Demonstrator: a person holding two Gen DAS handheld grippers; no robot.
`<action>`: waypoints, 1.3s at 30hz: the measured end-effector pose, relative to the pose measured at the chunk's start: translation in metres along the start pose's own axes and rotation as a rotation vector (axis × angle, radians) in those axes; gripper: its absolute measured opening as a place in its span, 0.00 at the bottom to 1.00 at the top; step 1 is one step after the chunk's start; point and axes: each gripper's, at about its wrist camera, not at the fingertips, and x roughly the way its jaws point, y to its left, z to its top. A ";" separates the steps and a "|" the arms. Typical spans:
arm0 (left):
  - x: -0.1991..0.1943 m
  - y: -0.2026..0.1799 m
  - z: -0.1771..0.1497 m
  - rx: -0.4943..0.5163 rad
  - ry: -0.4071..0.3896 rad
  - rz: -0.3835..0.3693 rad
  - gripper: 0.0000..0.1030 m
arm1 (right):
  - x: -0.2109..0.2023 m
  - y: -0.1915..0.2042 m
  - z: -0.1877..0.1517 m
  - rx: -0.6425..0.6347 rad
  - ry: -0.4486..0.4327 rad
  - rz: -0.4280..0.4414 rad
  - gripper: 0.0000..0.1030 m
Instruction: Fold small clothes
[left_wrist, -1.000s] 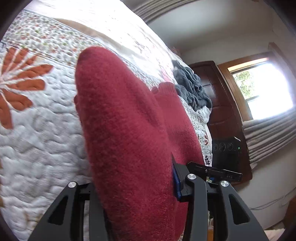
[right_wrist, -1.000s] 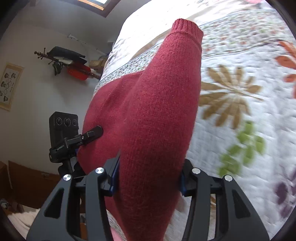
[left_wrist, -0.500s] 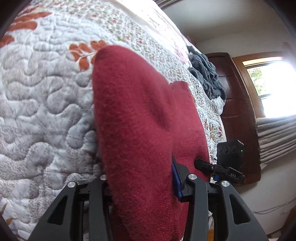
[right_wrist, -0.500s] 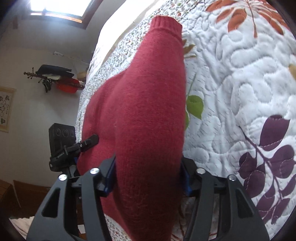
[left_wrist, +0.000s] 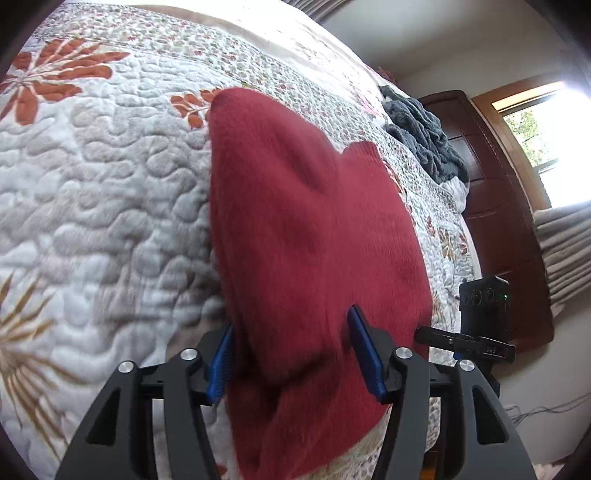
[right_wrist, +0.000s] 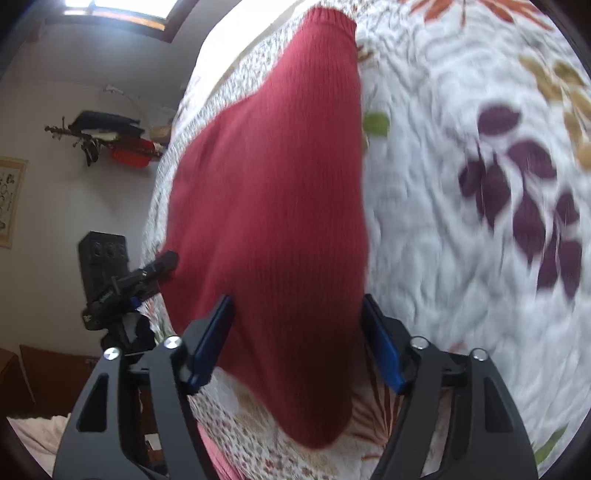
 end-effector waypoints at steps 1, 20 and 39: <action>-0.003 0.000 -0.007 0.002 -0.006 0.018 0.57 | 0.001 -0.003 -0.005 -0.001 0.009 -0.006 0.53; -0.017 0.005 -0.049 0.007 0.010 0.174 0.59 | -0.016 -0.016 -0.044 0.047 -0.028 -0.063 0.50; -0.053 -0.063 -0.078 0.035 -0.057 0.522 0.73 | -0.037 0.072 -0.067 -0.053 -0.138 -0.443 0.89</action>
